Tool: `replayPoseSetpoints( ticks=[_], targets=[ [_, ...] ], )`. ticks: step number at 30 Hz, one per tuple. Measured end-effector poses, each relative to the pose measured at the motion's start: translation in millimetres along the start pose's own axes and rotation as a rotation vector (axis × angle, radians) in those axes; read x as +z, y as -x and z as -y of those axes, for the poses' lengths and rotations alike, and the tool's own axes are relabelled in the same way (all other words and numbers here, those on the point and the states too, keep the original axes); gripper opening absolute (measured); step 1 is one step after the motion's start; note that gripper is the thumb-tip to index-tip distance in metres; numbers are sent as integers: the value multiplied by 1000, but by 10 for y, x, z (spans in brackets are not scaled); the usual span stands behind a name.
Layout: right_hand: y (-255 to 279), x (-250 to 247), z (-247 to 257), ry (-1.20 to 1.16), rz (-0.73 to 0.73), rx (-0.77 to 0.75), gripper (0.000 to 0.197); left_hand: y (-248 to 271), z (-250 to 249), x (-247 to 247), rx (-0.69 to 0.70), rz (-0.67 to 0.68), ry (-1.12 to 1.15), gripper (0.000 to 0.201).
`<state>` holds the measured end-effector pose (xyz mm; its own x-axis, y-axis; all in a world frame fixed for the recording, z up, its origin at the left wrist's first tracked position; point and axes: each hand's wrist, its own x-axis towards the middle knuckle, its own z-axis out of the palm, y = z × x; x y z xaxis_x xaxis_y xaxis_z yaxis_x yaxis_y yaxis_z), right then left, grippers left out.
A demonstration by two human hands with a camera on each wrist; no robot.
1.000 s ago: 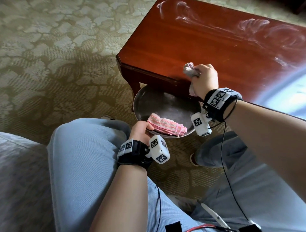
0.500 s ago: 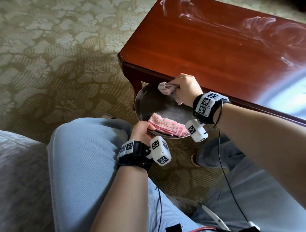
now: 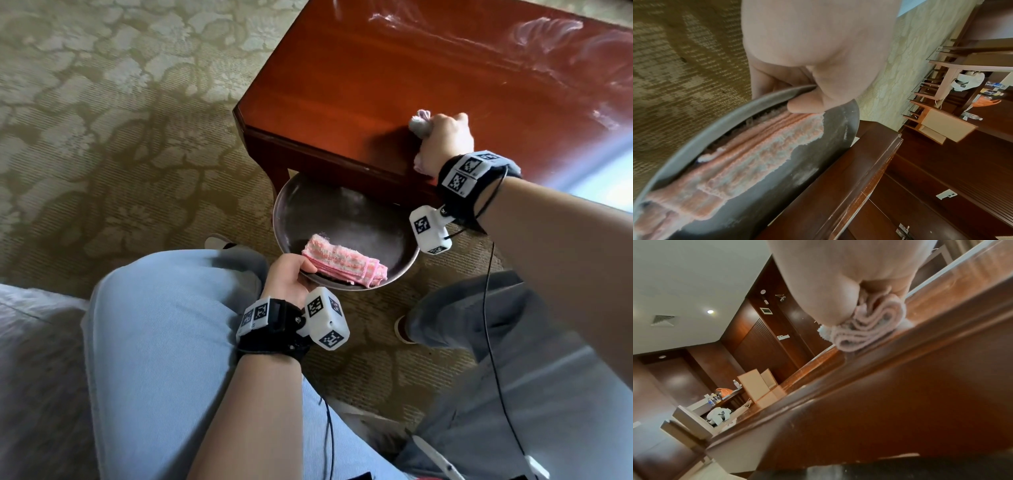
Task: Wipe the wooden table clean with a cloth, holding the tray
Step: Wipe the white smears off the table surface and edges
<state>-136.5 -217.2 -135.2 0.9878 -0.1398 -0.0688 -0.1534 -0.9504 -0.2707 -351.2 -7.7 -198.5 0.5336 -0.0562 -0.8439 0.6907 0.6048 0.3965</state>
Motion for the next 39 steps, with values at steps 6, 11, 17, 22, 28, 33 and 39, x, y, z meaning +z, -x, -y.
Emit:
replayPoseSetpoints(
  ticks=[6, 11, 17, 22, 28, 33, 39],
  targets=[
    [-262, 106, 207, 107, 40, -131, 53, -170, -67, 24, -5, -84, 57, 54],
    [-380, 149, 411, 134, 154, -288, 50, -262, -36, -33, 20, -54, 131, 86],
    [3, 320, 573, -15, 157, -552, 49, -169, -97, 36, 55, 19, 49, 70],
    [516, 269, 424, 78, 143, -834, 21, 11, -52, 53, 39, 9, -95, 34],
    [597, 148, 91, -247, -107, -617, 36, 149, 42, 71, 78, -61, -91, 17],
    [672, 20, -68, -334, -163, -216, 25, 190, 91, 61, 109, -104, -140, 35],
    [895, 103, -99, -214, -177, -252, 22, 229, 94, 72, 115, -124, -121, 33]
  ],
)
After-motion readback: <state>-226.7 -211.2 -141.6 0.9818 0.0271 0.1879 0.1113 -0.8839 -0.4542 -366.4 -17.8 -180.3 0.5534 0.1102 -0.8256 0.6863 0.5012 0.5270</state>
